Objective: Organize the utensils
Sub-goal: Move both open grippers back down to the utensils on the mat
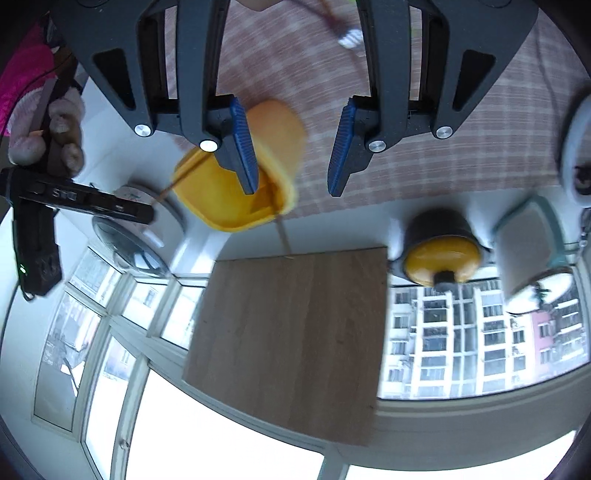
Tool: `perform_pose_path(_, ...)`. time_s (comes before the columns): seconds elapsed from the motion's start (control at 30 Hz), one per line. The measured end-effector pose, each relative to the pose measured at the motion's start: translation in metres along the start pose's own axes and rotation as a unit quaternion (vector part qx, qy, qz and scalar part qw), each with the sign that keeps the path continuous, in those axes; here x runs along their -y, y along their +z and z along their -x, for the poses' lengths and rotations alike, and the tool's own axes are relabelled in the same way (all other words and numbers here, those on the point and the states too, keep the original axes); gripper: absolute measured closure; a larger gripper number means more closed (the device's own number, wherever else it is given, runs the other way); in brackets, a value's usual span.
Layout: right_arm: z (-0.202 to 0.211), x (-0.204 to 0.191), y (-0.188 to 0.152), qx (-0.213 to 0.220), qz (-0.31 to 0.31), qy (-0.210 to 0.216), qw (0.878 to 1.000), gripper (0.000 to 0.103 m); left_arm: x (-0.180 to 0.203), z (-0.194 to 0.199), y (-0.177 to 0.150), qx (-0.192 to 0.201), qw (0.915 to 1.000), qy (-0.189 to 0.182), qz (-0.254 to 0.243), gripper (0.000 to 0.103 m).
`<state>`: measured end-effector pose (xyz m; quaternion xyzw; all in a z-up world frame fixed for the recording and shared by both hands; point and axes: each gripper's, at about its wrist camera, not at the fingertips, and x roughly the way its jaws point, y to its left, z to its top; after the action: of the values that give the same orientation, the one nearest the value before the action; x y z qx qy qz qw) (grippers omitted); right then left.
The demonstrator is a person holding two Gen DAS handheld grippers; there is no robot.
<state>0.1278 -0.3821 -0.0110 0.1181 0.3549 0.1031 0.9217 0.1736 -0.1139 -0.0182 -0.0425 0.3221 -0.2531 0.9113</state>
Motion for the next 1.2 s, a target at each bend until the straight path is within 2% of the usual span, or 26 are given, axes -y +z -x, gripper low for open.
perform_pose_path(0.07, 0.008, -0.012, -0.004, 0.009, 0.015, 0.001, 1.000, 0.053, -0.017, 0.013, 0.001, 0.004, 0.9998, 0.014, 0.012, 0.064)
perform_pose_path(0.1, 0.011, -0.018, -0.006, 0.013, 0.022, 0.000, 1.000, 0.051, -0.024, 0.017, 0.001, 0.007, 0.9997, 0.016, 0.019, 0.064)
perform_pose_path(0.2, 0.014, -0.032, -0.010, 0.016, 0.037, 0.005, 0.999, 0.051, -0.049, 0.030, -0.001, 0.013, 0.9984, 0.030, 0.046, 0.064)
perform_pose_path(0.33, 0.010, -0.045, -0.014, 0.007, 0.050, 0.035, 0.998, 0.050, -0.067, 0.033, -0.010, 0.011, 0.9963, 0.051, 0.069, 0.064)
perform_pose_path(0.53, -0.008, -0.061, -0.033, -0.035, 0.092, 0.095, 0.991, 0.051, -0.079, 0.025, -0.041, -0.011, 0.9906, 0.082, 0.109, 0.064)
perform_pose_path(0.6, -0.013, -0.066, -0.044, -0.050, 0.109, 0.106, 0.987, 0.051, -0.081, 0.019, -0.050, -0.030, 0.9893, 0.080, 0.118, 0.064)
perform_pose_path(0.7, -0.024, -0.070, -0.060, -0.082, 0.111, 0.124, 0.983, 0.051, -0.087, 0.006, -0.065, -0.081, 0.9849, 0.074, 0.134, 0.064)
perform_pose_path(0.77, -0.030, -0.074, -0.068, -0.104, 0.103, 0.135, 0.980, 0.057, -0.095, 0.002, -0.072, -0.105, 0.9807, 0.068, 0.150, 0.064)
perform_pose_path(0.9, -0.042, -0.091, -0.082, -0.133, 0.109, 0.152, 0.973, 0.059, -0.106, -0.001, -0.081, -0.138, 0.9767, 0.052, 0.156, 0.064)
perform_pose_path(1.2, -0.074, -0.128, -0.116, -0.176, 0.118, 0.131, 0.969, 0.063, -0.126, -0.010, -0.086, -0.182, 0.9745, 0.005, 0.131, 0.064)
